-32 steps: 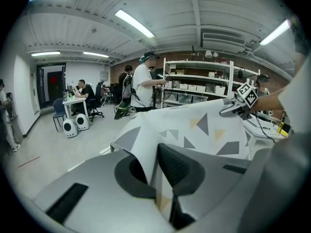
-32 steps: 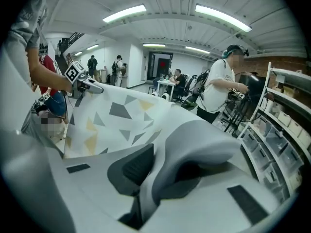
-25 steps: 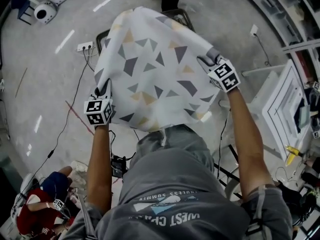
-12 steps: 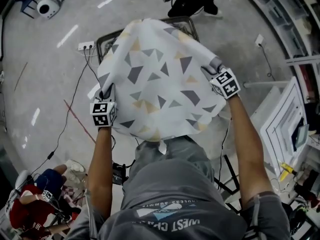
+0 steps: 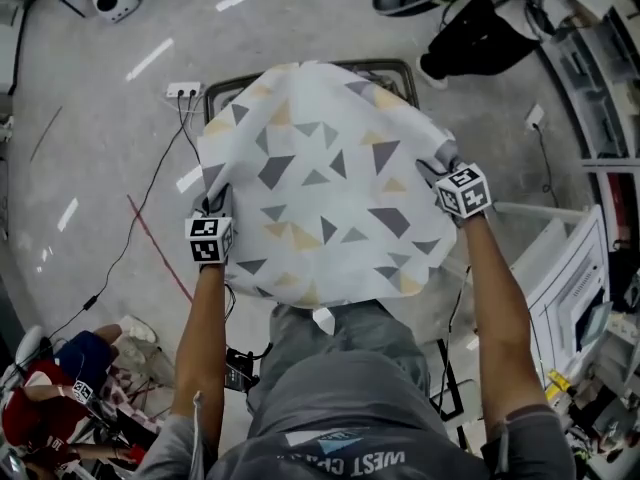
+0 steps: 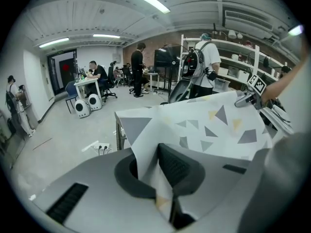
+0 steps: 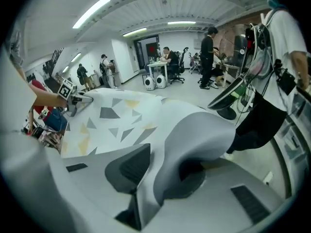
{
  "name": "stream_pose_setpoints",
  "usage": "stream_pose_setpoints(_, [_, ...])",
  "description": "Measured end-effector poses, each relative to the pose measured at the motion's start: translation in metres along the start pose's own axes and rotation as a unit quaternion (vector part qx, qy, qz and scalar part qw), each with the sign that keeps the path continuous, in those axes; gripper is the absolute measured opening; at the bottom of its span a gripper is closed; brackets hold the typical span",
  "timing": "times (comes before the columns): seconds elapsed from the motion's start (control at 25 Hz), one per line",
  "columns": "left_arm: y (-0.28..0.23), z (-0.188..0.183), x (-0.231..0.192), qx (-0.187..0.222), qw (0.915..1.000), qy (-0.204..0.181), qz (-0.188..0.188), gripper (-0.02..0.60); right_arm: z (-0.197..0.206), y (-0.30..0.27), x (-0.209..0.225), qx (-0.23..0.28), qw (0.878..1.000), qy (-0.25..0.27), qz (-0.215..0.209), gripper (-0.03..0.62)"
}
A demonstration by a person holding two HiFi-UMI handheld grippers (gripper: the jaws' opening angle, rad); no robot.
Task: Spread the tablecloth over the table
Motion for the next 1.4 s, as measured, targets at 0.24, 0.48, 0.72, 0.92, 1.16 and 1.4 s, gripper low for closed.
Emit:
stream_pose_setpoints(0.24, [-0.028, 0.028, -0.016, -0.006, 1.0000, 0.005, -0.004, 0.009, 0.043, -0.024, 0.027, 0.005, 0.995, -0.098, 0.004, 0.127])
stream_pose_setpoints(0.48, [-0.039, 0.044, -0.016, -0.008, 0.9999, -0.006, -0.007, 0.009, 0.076, -0.034, 0.032, 0.000, 0.988, -0.152, 0.019, 0.147])
stream_pose_setpoints(0.72, [-0.046, 0.038, -0.012, 0.006, 0.9991, -0.041, -0.013, 0.008, 0.082, -0.041, 0.035, 0.003, 0.991, -0.121, 0.059, 0.146])
stream_pose_setpoints(0.92, [0.007, -0.006, 0.024, 0.098, 0.9770, -0.177, -0.067, 0.003, 0.031, 0.001, -0.008, 0.086, 0.974, 0.080, 0.191, 0.142])
stream_pose_setpoints(1.16, [0.038, 0.005, 0.020, 0.137, 0.9747, -0.138, -0.110, 0.006, 0.053, 0.023, -0.003, 0.143, 0.956, 0.069, 0.245, 0.123])
stream_pose_setpoints(1.4, [-0.062, 0.078, -0.034, -0.003, 0.9986, 0.053, 0.002, 0.021, 0.112, -0.051, 0.071, 0.004, 0.961, -0.271, 0.052, 0.144])
Point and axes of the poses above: the fingertips, and each gripper's own axes: y backward along the fingers, x to its right, z out of its underside, the point moved 4 cm from there along y, backward along the fingers, and after that the axes turned 1 degree about -x, right-handed, at the moved point
